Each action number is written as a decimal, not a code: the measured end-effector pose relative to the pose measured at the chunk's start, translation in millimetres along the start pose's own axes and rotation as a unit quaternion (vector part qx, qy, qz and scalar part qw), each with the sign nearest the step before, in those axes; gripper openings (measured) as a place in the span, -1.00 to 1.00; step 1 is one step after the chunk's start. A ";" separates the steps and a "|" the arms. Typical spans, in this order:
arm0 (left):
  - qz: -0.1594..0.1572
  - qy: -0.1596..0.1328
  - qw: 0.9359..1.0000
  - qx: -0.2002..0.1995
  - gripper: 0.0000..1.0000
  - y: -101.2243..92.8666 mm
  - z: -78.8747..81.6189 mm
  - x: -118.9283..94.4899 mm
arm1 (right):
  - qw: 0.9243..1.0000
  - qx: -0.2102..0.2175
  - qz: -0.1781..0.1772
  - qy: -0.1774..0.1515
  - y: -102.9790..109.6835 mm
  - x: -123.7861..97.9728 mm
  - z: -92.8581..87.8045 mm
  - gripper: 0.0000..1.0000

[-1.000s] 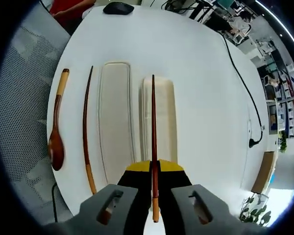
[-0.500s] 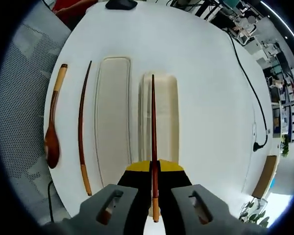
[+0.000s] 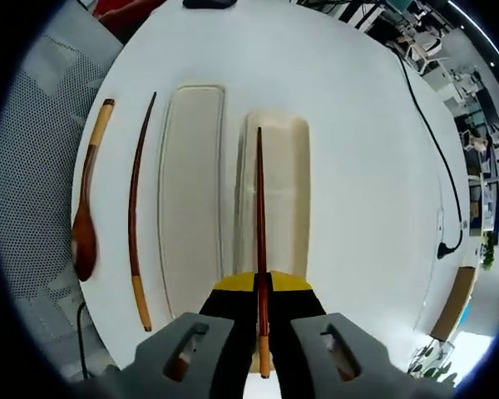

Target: Arrange the utensils inside the cutlery case until each visible utensil rests in its matching compartment.

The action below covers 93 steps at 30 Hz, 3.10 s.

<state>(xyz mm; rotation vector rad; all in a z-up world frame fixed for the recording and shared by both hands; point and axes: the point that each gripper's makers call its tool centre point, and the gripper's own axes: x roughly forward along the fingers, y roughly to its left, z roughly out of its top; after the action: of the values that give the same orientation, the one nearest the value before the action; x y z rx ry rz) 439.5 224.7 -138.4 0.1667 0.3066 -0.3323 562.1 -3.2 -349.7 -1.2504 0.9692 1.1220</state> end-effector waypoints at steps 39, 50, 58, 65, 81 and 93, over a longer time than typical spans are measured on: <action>0.006 0.011 1.000 0.004 0.17 3.1 -3.1 -0.6 | 1.000 0.023 0.002 -0.017 -5.3 3.7 5.3 -0.85; 0.005 0.004 1.000 0.005 0.18 1.6 -0.5 -1.6 | 0.998 0.038 -0.028 -0.045 -9.8 -14.6 10.9 -0.64; 0.004 -0.001 1.000 0.008 0.18 1.7 1.0 -2.5 | 0.994 0.070 -0.038 -0.080 -6.4 -33.1 19.7 -0.51; 0.003 -0.007 1.000 0.009 0.18 1.4 2.8 -3.3 | 0.992 0.067 -0.056 -0.093 -2.2 -47.3 24.4 -0.43; 0.000 -0.020 1.000 0.010 0.18 -0.2 6.0 -6.3 | 0.988 0.063 -0.047 -0.135 32.4 -72.9 41.6 -0.31; -0.004 -0.019 1.000 0.012 0.19 -1.2 6.1 -5.8 | 0.984 0.086 -0.045 -0.152 51.9 -80.8 37.0 -0.32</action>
<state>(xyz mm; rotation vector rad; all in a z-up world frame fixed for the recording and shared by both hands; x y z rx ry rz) 435.5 224.0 -131.0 0.1817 0.2655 -0.3476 493.3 24.4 -278.3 -0.9423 0.7538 1.0962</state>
